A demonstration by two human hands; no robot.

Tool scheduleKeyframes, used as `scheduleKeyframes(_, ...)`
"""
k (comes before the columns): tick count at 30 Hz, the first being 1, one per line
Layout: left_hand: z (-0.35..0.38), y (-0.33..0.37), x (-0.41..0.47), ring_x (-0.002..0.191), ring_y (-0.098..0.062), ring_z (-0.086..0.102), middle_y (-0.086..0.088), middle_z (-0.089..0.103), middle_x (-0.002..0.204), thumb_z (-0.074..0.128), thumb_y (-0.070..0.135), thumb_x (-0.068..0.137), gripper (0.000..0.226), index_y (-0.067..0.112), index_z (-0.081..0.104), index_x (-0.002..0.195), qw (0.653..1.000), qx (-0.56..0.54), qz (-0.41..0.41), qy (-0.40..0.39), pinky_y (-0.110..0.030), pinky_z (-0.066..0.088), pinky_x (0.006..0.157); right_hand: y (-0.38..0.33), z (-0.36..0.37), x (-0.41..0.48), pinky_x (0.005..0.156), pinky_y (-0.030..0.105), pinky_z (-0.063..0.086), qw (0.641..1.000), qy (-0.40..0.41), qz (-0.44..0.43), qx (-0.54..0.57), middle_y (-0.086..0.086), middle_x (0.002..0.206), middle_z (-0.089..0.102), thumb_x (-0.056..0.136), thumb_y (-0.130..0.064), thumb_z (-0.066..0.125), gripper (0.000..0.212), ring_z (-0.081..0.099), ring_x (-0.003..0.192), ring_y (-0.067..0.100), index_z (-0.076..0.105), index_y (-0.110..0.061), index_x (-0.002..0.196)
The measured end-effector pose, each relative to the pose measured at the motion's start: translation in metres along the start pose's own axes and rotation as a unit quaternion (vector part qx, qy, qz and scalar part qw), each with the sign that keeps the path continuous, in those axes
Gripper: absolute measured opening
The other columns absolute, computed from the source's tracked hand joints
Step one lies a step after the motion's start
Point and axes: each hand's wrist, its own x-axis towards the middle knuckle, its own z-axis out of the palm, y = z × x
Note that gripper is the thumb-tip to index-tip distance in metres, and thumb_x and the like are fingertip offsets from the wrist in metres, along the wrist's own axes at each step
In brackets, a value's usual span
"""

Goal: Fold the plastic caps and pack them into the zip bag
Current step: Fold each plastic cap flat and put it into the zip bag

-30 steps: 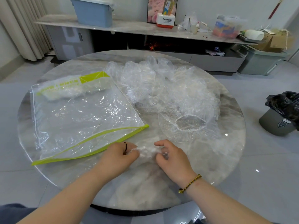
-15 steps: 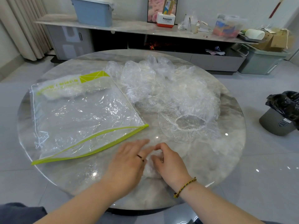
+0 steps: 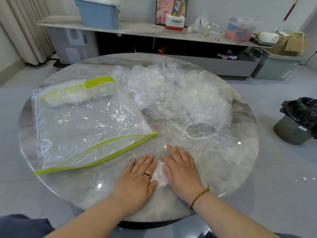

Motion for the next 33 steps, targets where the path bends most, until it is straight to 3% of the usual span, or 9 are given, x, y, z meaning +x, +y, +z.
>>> scheduleKeyframes(3,0.002,-0.002,0.001,0.095,-0.017,0.068,-0.003,0.071,0.104,0.017,0.040,0.096,0.063,0.012,0.073,0.098,1.000,-0.003,-0.017,-0.009,-0.028,0.018,0.101,0.001,0.002,0.002,0.083,0.029,0.050,0.999,-0.038,0.010,-0.002,-0.005,0.106,0.070,0.075,-0.037,0.034,0.041,0.068,0.093,0.017,0.072,-0.032,0.088)
scheduleKeyframes(6,-0.011,-0.005,0.008,0.092,-0.014,0.068,0.004,0.070,0.103,0.035,0.043,0.080,0.052,0.015,0.071,0.103,0.997,-0.068,-0.026,0.029,-0.023,0.046,0.086,0.005,0.003,0.002,0.071,0.033,0.055,0.999,-0.003,0.021,0.030,-0.002,0.101,0.071,0.072,-0.039,0.036,0.047,0.069,0.090,0.018,0.072,-0.020,0.095)
scheduleKeyframes(8,-0.024,-0.011,0.014,0.113,-0.012,0.054,0.010,0.057,0.123,0.039,0.037,0.093,0.046,0.017,0.049,0.132,0.991,-0.119,-0.047,0.036,-0.019,0.040,0.093,0.008,0.000,0.002,0.080,0.033,0.051,0.996,0.026,0.016,0.090,0.001,0.101,0.068,0.073,-0.041,0.039,0.049,0.066,0.094,0.022,0.067,-0.012,0.103)
scheduleKeyframes(10,-0.026,-0.018,0.018,0.118,-0.008,0.046,0.012,0.050,0.126,0.046,0.037,0.094,0.049,0.023,0.034,0.140,0.980,-0.176,-0.084,0.029,-0.015,0.032,0.094,0.010,-0.009,0.004,0.093,0.027,0.036,0.991,0.030,0.030,0.127,-0.005,0.110,0.060,0.076,-0.045,0.037,0.054,0.054,0.108,0.018,0.058,-0.016,0.116)
scheduleKeyframes(16,-0.025,-0.017,0.017,0.083,-0.013,0.050,0.015,0.043,0.072,0.058,0.032,0.087,0.029,0.024,0.050,0.114,0.963,-0.212,-0.161,-0.041,-0.020,0.031,0.062,0.015,-0.025,0.007,0.093,0.026,0.034,0.981,-0.018,0.093,0.167,-0.009,0.091,0.055,0.093,-0.039,0.047,0.031,0.050,0.106,0.014,0.053,-0.021,0.116)
scheduleKeyframes(18,-0.027,-0.017,0.017,0.078,-0.011,0.047,0.014,0.043,0.069,0.059,0.032,0.086,0.014,0.026,0.048,0.093,0.955,-0.233,-0.179,-0.044,-0.020,0.032,0.059,0.016,-0.034,0.006,0.086,0.027,0.037,0.980,-0.081,0.117,0.136,-0.005,0.090,0.059,0.093,-0.046,0.042,0.029,0.054,0.099,0.016,0.056,-0.021,0.095)
scheduleKeyframes(22,-0.030,-0.015,0.013,0.079,-0.011,0.047,0.010,0.048,0.075,0.055,0.037,0.088,0.025,0.029,0.037,0.072,0.959,-0.212,-0.184,-0.035,-0.021,0.033,0.061,0.013,-0.040,0.004,0.065,0.024,0.037,0.955,-0.190,0.139,0.181,-0.008,0.066,0.048,0.083,-0.051,0.054,0.038,0.048,0.067,0.011,0.041,-0.022,0.063)
scheduleKeyframes(27,-0.031,-0.013,0.010,0.075,-0.008,0.044,0.015,0.042,0.065,0.053,0.037,0.090,0.032,0.032,0.032,0.066,0.955,-0.239,-0.177,0.004,-0.011,0.026,0.051,0.002,-0.021,0.005,0.051,0.017,0.028,0.923,-0.119,0.149,0.335,-0.010,0.056,0.036,0.082,-0.026,0.064,0.037,0.033,0.051,0.004,0.037,-0.021,0.057)
scheduleKeyframes(33,-0.045,-0.016,0.008,0.068,-0.006,0.049,0.015,0.050,0.067,0.054,0.040,0.089,0.026,0.035,0.040,0.067,0.933,-0.300,-0.190,0.061,-0.021,0.037,0.062,-0.012,-0.022,0.020,0.047,0.017,0.025,0.847,-0.037,0.195,0.492,-0.003,0.056,0.030,0.082,-0.003,0.057,0.037,0.029,0.054,0.009,0.033,-0.016,0.056)
